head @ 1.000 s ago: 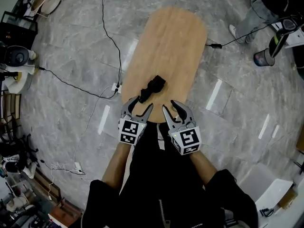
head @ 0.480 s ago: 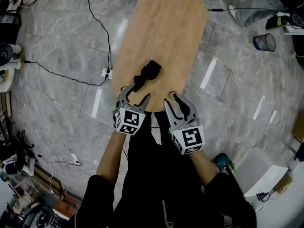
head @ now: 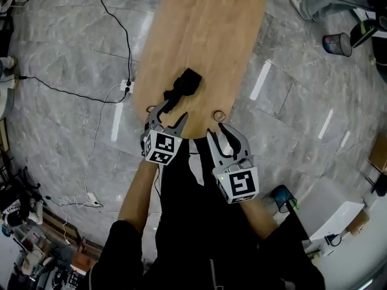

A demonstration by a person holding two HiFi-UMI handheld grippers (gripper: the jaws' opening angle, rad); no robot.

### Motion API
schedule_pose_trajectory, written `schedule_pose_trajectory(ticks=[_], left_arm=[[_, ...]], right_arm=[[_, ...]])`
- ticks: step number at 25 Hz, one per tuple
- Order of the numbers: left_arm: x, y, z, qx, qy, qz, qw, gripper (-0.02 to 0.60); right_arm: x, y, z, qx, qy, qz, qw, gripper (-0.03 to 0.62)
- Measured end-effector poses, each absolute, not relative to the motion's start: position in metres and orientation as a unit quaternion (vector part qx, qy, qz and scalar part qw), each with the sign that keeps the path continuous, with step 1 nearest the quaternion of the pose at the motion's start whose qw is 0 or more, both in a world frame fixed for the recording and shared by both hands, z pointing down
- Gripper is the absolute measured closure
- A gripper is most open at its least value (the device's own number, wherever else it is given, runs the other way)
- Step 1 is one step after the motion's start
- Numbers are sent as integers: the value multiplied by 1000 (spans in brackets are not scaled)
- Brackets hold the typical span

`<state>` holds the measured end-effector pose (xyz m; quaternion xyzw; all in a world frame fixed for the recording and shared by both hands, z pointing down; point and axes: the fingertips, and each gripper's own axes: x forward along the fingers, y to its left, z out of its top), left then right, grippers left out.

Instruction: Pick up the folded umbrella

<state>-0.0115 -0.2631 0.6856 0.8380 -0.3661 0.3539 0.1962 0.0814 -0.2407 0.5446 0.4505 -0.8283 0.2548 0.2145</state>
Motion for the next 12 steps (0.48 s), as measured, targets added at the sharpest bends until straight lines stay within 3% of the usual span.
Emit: schedule_pose_trajectory(ticks=[12], left_arm=[[-17, -272, 741, 838, -343, 376, 199, 305]], right_arm=[[89, -244, 580, 461, -813, 259, 242, 491]])
